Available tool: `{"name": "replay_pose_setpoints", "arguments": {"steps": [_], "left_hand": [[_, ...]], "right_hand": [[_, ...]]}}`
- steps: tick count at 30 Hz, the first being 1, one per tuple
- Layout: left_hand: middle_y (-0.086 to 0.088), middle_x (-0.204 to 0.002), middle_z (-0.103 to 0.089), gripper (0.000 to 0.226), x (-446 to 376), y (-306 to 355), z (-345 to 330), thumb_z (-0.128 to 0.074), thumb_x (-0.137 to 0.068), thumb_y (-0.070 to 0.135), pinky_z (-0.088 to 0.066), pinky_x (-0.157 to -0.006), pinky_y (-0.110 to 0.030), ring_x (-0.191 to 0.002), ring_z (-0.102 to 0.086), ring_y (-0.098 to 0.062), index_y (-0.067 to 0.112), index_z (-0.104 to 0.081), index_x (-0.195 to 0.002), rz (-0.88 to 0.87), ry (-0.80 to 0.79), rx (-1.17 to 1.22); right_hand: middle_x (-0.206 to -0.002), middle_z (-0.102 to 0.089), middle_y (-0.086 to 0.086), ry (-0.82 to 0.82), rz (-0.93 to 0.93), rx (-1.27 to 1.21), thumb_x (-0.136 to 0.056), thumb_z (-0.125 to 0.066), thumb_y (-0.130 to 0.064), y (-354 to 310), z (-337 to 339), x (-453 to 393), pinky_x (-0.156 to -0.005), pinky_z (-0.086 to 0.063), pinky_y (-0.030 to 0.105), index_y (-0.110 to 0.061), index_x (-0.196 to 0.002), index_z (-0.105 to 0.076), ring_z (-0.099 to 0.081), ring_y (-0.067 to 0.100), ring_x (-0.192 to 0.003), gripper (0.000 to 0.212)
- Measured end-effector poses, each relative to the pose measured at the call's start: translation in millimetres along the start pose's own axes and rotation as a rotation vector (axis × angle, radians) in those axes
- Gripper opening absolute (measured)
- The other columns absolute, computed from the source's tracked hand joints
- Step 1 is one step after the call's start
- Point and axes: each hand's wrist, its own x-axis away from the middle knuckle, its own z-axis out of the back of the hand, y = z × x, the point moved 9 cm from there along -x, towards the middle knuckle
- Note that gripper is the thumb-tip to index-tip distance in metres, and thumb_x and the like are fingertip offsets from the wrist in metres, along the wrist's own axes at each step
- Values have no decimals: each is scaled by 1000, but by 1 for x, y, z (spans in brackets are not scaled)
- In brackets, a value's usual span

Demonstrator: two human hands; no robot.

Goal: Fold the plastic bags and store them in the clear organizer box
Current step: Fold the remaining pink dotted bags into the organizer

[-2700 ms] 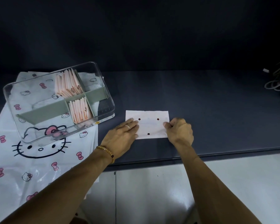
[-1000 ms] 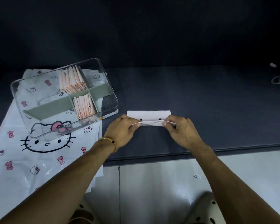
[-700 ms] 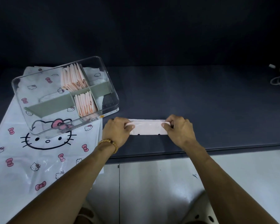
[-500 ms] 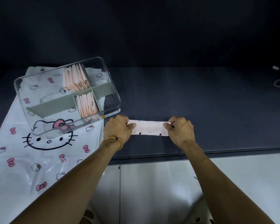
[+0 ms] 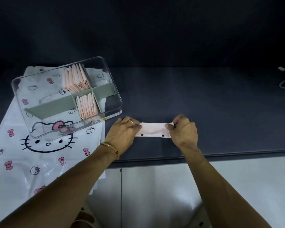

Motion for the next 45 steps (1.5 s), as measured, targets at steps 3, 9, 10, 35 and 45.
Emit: {"name": "replay_pose_setpoints", "arguments": {"steps": [3,9,10,35,45], "left_hand": [[-1,-111,-69,26,10,-5,-6,-78,-74,18,-52,-74,-33,-99,-65,-22,10,-73,-98,-71,-23,-21],[5,-115,-68,25,12,-10,-9,-74,-80,20,-51,-73,-37,-102,-64,-20,14,-72,-104,-6,-37,62],[5,-115,-68,27,12,-11,-9,-74,-80,19,-51,-75,-37,-103,-63,-20,15,-71,-107,-2,-40,62],[-2,-101,-65,49,73,36,2,-59,-78,56,-45,-76,-36,-85,-59,-23,15,-68,-104,11,-135,-84],[-2,-94,-65,25,66,31,7,-48,-96,30,-46,-74,-35,-89,-56,-24,17,-68,-100,182,-171,203]], "right_hand": [[-105,-62,9,157,182,218,-88,-64,-19,-22,9,12,-78,-45,38,-12,-108,-62,-56,30,-98,22],[-112,-69,12,147,710,234,-77,-66,-6,-94,-50,73,-98,-47,43,-4,-102,-72,-62,31,-111,25],[-120,-66,14,104,686,199,-78,-65,-3,-93,-59,74,-103,-44,44,-1,-110,-69,-59,31,-117,33],[-104,-63,3,138,840,245,-74,-66,-5,-42,-29,107,-70,-40,33,-12,-97,-70,-59,27,-90,24],[-105,-70,1,-26,840,51,-78,-68,-9,-51,-31,125,-79,-54,34,-13,-105,-71,-63,23,-96,27]]}}
